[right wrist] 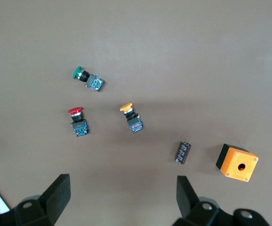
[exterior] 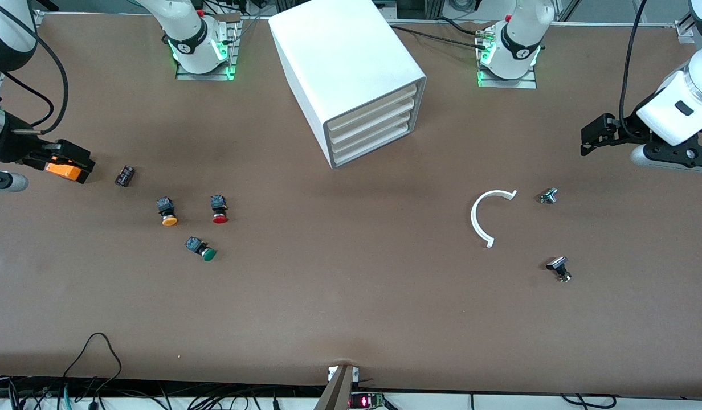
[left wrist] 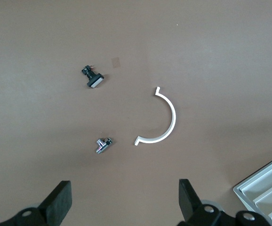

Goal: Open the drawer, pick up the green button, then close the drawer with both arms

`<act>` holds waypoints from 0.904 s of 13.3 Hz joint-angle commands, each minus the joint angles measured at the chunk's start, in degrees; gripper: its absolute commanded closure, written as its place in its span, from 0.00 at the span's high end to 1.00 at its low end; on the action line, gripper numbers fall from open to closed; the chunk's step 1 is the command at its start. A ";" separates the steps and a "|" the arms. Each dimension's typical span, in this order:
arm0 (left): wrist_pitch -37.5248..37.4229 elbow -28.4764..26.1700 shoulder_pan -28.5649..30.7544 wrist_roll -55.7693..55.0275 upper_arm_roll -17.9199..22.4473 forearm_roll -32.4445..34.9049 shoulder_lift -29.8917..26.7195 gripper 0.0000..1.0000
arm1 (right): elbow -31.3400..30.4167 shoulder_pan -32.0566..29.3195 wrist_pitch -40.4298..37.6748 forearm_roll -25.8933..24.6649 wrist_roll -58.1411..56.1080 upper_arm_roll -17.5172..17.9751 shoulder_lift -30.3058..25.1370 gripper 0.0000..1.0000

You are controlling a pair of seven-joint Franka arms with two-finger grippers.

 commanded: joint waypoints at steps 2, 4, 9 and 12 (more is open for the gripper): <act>-0.69 1.75 -0.10 1.40 0.05 1.58 0.86 1.00 | -0.30 -0.29 -0.25 -0.26 0.16 0.19 -0.30 1.00; -0.69 1.75 -0.10 1.40 0.05 1.58 0.86 1.00 | -0.30 -0.20 -0.16 -0.17 0.07 0.37 -0.30 1.00; -0.87 1.84 -0.19 1.40 0.05 1.58 0.86 1.00 | -0.30 -0.11 -0.43 0.27 -0.81 0.46 -0.21 1.00; -0.96 1.84 -0.19 1.40 0.05 1.58 0.86 1.00 | -0.30 -0.29 -0.43 0.36 -2.13 0.37 0.14 1.00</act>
